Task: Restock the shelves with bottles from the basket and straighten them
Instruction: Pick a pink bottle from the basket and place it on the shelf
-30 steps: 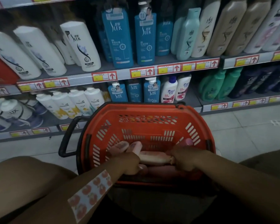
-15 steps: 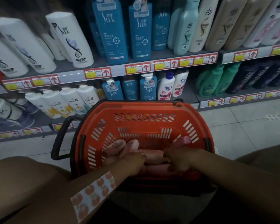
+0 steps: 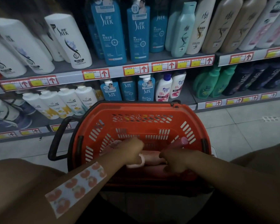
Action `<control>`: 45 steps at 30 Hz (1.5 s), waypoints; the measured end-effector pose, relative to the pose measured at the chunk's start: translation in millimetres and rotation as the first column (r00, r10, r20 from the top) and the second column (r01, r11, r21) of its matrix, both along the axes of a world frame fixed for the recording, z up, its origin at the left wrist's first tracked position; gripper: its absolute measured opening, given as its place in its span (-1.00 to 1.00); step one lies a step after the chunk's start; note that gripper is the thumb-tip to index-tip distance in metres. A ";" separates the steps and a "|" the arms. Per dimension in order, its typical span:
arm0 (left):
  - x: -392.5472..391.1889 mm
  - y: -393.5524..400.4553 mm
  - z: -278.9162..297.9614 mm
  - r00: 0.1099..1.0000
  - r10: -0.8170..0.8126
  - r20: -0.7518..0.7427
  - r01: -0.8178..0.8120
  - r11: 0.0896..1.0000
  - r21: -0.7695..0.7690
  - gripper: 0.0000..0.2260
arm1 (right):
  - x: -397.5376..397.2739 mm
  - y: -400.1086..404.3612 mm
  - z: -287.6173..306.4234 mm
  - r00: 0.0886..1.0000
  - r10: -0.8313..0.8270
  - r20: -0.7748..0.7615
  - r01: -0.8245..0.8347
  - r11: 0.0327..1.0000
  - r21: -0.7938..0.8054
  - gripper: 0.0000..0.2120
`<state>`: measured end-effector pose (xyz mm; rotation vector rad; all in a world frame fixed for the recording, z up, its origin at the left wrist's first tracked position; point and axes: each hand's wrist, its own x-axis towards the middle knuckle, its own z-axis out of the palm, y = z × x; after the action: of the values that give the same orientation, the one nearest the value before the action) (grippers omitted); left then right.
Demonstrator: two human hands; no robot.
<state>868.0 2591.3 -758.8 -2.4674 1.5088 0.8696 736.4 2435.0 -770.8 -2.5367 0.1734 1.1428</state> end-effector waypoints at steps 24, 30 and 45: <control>48.6 -7.8 140.5 0.988 0.067 -0.142 -0.139 0.800 -0.584 -0.79 | 25.3 10.1 4.5 0.718 -0.686 0.117 0.418 0.560 0.715 -0.57; 60.4 13.9 155.3 0.987 0.151 -0.061 -0.152 0.715 -0.682 -0.78 | 50.5 23.7 35.9 0.696 -0.684 0.218 0.335 0.578 0.744 -0.55; 69.6 99.2 210.2 0.734 0.198 -0.650 -0.660 -0.018 -0.751 -0.61 | 128.1 76.2 161.9 0.678 -0.656 0.332 0.003 0.454 0.891 -0.51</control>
<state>937.6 2690.5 -548.6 -4.2620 1.6752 0.2618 864.5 2511.2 -608.9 -1.6678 -0.0365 0.0040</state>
